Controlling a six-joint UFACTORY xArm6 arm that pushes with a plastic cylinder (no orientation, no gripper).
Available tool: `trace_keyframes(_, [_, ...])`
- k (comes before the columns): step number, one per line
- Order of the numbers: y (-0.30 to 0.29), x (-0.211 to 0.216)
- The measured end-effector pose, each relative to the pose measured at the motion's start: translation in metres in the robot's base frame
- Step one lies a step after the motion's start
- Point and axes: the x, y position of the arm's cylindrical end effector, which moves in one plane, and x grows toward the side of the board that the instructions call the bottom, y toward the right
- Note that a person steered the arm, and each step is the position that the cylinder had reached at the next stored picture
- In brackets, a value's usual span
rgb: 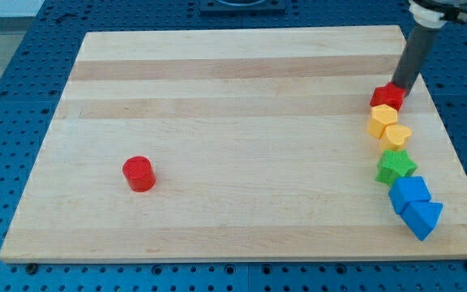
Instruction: Move your arm towards the center
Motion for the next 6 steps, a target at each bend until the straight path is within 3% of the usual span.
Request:
trace_keyframes(1, [0.004, -0.007])
trace_keyframes(3, [-0.023, -0.125])
trace_keyframes(4, [-0.083, -0.122])
trace_keyframes(6, [-0.24, -0.021])
